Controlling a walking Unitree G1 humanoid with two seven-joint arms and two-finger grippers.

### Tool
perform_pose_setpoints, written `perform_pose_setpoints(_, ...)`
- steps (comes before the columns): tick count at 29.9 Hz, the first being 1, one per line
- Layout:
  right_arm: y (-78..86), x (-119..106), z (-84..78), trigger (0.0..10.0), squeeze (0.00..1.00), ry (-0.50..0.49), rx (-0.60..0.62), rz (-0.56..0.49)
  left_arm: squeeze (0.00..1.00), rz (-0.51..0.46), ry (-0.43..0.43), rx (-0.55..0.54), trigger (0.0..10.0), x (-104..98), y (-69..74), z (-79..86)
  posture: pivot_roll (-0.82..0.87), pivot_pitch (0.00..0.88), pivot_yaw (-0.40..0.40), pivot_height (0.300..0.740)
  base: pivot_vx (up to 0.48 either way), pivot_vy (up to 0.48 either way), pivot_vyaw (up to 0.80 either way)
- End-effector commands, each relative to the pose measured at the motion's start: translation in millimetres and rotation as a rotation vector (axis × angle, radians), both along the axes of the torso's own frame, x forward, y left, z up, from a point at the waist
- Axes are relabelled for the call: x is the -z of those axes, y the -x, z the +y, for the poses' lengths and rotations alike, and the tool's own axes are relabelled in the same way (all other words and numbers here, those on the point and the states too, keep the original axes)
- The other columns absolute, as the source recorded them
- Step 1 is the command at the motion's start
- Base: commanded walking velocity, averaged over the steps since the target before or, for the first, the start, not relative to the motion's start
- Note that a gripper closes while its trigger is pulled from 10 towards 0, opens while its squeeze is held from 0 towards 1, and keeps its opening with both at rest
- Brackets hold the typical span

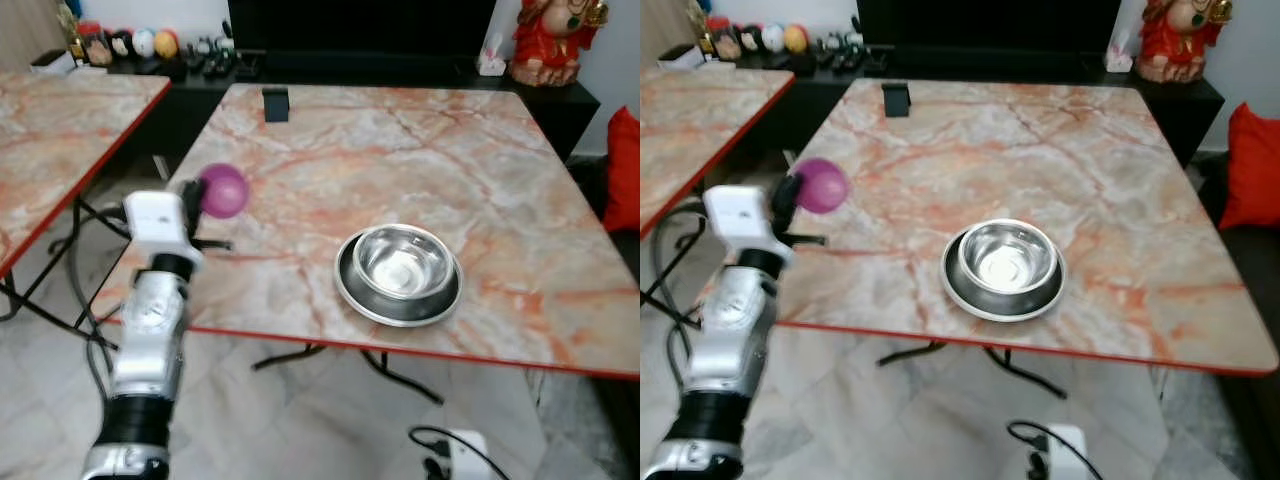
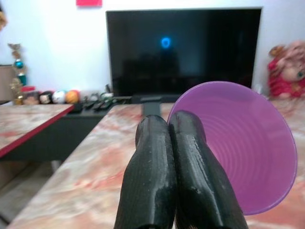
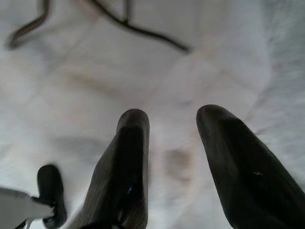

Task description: Setting the table

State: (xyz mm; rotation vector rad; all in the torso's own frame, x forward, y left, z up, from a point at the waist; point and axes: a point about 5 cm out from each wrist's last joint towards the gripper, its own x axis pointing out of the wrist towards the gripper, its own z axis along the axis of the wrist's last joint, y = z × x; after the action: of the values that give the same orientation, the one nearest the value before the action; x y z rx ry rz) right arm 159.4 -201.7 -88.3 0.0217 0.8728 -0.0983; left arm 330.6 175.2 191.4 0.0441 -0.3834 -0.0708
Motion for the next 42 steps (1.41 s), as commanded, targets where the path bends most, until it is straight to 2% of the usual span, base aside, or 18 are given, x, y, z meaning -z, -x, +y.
perform_pose_setpoints(1,1.1,2,11.5,10.0,0.0,-0.027,-0.012,0.009,0.0,0.008,-0.026,-0.029,10.0,0,1.1,11.4,0.07,0.0,-0.021,0.74,0.0,-0.352,0.0)
perform_pose_setpoints(9,1.2,2,11.1,10.0,0.0,-0.027,-0.014,0.01,0.0,0.038,-0.098,-0.014,10.0,1,-0.4,23.2,0.07,0.0,-0.023,0.74,0.0,-0.204,0.0)
perform_pose_setpoints(12,1.3,2,10.9,10.0,0.0,-0.026,-0.02,0.012,0.0,0.044,-0.057,0.003,10.0,0,-0.9,25.6,0.07,0.0,-0.026,0.74,0.0,0.0,0.0)
perform_pose_setpoints(28,1.7,2,10.7,10.0,0.0,-0.026,-0.018,0.012,0.0,0.062,-0.018,0.035,10.0,0,-2.3,27.7,0.07,0.0,-0.027,0.74,0.0,0.0,0.0)
perform_pose_setpoints(32,1.9,3,10.9,10.0,0.0,-0.027,-0.018,0.017,0.0,0.063,0.028,0.016,10.0,-2,-3.7,33.6,0.07,0.0,-0.027,0.74,0.0,0.0,0.0)
perform_pose_setpoints(38,2.2,3,11.2,10.0,0.0,-0.03,-0.017,0.021,0.0,0.07,0.026,0.018,10.0,-1,-4.3,34.0,0.07,0.0,-0.027,0.74,0.0,0.0,-0.7)
perform_pose_setpoints(42,1.9,3,11.3,10.0,0.0,-0.031,-0.018,0.016,0.0,0.074,0.029,0.021,10.0,-1,-4.8,33.0,0.07,0.0,-0.028,0.74,0.0,0.0,0.0)
